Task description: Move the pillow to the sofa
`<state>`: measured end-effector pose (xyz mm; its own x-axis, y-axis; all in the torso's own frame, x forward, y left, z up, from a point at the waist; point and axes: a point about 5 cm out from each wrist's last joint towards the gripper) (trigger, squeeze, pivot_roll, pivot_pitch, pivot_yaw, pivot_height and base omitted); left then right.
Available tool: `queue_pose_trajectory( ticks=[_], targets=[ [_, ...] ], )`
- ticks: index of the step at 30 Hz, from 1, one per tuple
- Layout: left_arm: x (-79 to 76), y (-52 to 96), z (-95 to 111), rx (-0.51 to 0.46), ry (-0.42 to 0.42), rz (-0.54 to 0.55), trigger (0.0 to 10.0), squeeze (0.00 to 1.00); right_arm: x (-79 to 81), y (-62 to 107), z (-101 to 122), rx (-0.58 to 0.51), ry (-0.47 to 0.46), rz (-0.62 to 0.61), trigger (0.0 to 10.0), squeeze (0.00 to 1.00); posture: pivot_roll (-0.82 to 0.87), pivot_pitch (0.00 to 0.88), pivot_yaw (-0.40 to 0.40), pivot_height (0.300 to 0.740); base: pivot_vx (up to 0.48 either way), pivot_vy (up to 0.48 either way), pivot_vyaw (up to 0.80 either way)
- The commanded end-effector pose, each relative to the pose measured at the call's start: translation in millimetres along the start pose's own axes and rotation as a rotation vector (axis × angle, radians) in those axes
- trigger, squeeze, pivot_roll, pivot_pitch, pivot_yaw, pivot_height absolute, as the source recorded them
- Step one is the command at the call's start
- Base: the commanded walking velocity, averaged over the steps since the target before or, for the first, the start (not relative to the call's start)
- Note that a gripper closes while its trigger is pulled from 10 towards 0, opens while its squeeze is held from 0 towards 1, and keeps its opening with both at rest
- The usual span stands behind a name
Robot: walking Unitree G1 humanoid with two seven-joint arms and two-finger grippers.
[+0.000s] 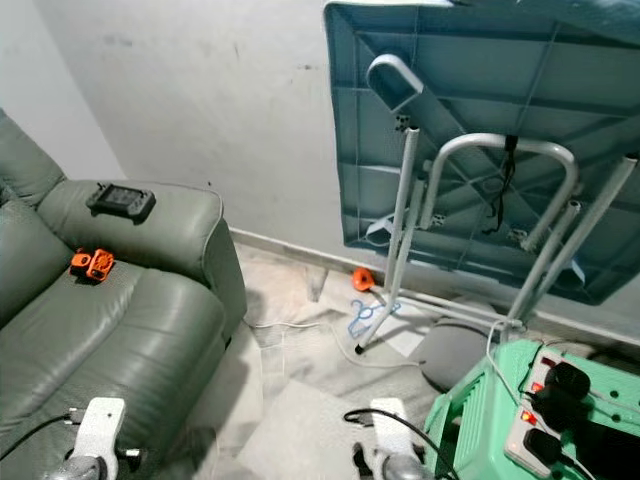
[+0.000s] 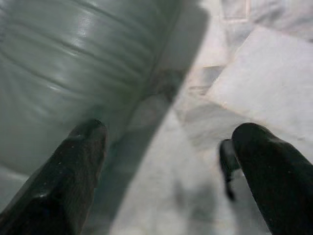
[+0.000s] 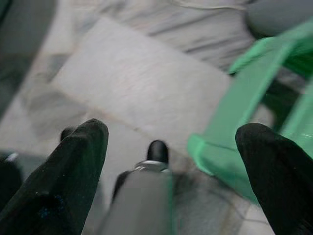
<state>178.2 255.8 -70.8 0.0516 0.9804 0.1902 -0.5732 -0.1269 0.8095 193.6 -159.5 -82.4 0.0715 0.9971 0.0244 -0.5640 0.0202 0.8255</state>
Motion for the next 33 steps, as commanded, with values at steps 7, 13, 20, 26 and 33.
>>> queue_pose_trajectory(
  ticks=[7, 13, 20, 26, 33],
  targets=[
    [13.2, 1.2, 30.5, -0.197, 0.069, -0.006, 10.0, 0.00, 4.5, 0.9, 12.8, -0.134, 0.005, 0.026, 10.0, 0.00, -0.16, 0.000, 0.046, 0.740, 0.000, 0.000, 0.00],
    [10.9, 1.1, 32.7, -0.219, 0.085, -0.027, 10.0, 0.00, 4.4, 1.1, 13.9, -0.148, 0.006, 0.021, 10.0, 0.00, -0.18, 0.000, 0.052, 0.740, 0.000, 0.000, 0.00],
    [3.7, 0.3, 16.0, -0.124, 0.036, -0.033, 10.0, 0.00, 4.6, 0.1, 10.1, -0.093, 0.030, 0.018, 10.0, 0.00, -0.18, 0.000, 0.055, 0.740, 0.000, 0.000, 0.00],
    [-0.1, 3.8, -10.2, -0.028, 0.000, -0.053, 10.0, 0.00, 4.7, -0.6, 5.7, -0.028, 0.066, 0.009, 10.0, 0.00, -0.18, 0.000, 0.063, 0.740, 0.000, 0.000, 0.00],
    [-5.7, 8.1, -35.0, 0.079, -0.033, -0.074, 10.0, 0.00, 4.0, -0.9, 0.3, 0.046, 0.059, -0.024, 10.0, 0.00, -0.19, 0.000, 0.068, 0.740, 0.000, 0.000, 0.00]
  ],
)
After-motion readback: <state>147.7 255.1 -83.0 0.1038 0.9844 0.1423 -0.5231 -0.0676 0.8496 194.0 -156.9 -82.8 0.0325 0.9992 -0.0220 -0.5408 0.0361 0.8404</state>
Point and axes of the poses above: a point about 5 cm out from each wrist's last joint towards the gripper, its own y axis pointing back from the gripper into the wrist, its own z axis along the axis of the wrist's last joint, x = y × z, and after that the axes turned 7 degrees about -y, right-handed
